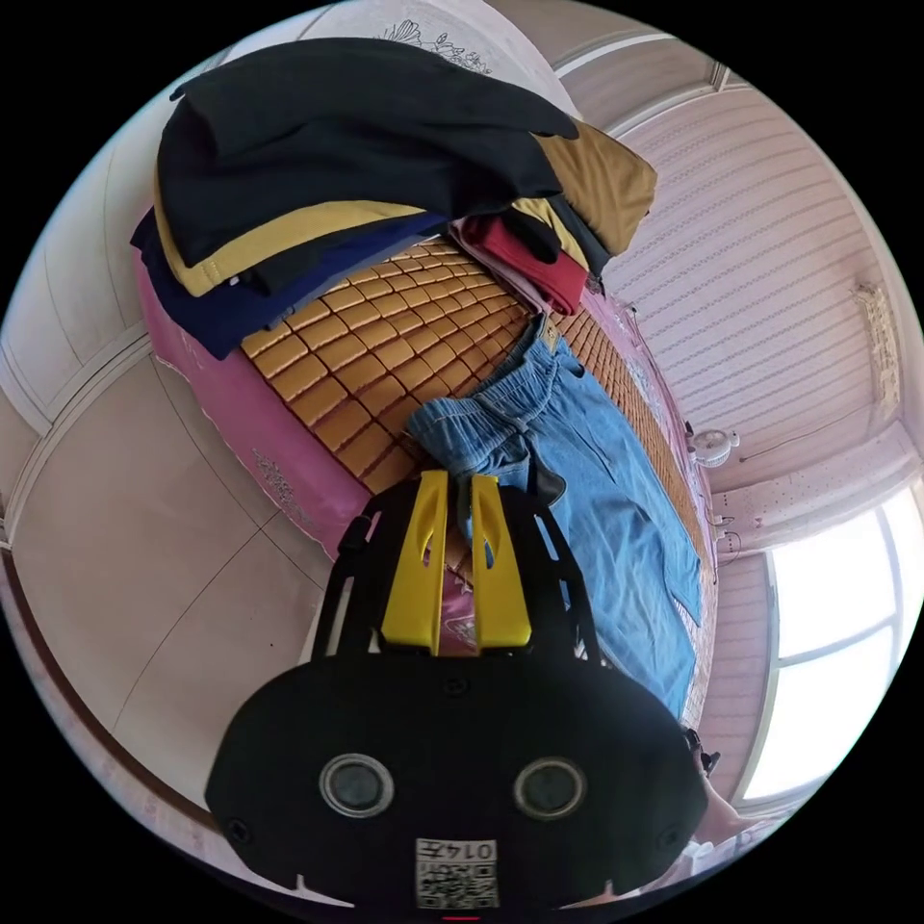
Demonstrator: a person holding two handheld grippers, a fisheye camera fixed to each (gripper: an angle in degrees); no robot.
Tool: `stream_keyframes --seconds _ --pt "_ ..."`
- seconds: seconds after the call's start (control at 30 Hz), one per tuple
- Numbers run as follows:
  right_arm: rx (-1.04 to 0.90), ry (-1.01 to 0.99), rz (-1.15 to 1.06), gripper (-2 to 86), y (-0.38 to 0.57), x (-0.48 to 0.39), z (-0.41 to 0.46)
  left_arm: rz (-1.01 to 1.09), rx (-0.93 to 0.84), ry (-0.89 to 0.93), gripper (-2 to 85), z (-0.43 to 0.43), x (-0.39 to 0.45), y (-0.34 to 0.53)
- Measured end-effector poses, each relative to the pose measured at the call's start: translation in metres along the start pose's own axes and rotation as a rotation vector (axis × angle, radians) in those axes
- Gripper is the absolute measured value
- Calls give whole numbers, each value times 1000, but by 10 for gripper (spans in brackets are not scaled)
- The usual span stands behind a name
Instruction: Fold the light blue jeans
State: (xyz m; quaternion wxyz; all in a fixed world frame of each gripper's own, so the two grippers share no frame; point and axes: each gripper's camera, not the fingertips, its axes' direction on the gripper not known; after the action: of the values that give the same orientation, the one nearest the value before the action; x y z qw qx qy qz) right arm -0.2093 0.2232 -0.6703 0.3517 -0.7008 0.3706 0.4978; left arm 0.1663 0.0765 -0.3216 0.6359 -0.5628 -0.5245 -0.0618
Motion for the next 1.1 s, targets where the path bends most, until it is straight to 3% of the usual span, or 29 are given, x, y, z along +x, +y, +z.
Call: stream_keyframes --seconds 0.33,0.63,0.87,1.0,1.1 --pt "56 -39 -241 12 -14 -19 -41 168 28 -24 38 -35 49 2" --pt "158 99 -547 9 -59 -132 -48 280 68 -10 35 -67 95 -10" --pt "220 130 -682 16 -166 -278 20 338 168 89 34 -56 185 -85" --pt "226 48 -509 38 -246 -349 94 247 203 110 63 1 227 -153" --pt "149 77 -479 105 -261 -367 150 139 192 10 85 40 244 -175"
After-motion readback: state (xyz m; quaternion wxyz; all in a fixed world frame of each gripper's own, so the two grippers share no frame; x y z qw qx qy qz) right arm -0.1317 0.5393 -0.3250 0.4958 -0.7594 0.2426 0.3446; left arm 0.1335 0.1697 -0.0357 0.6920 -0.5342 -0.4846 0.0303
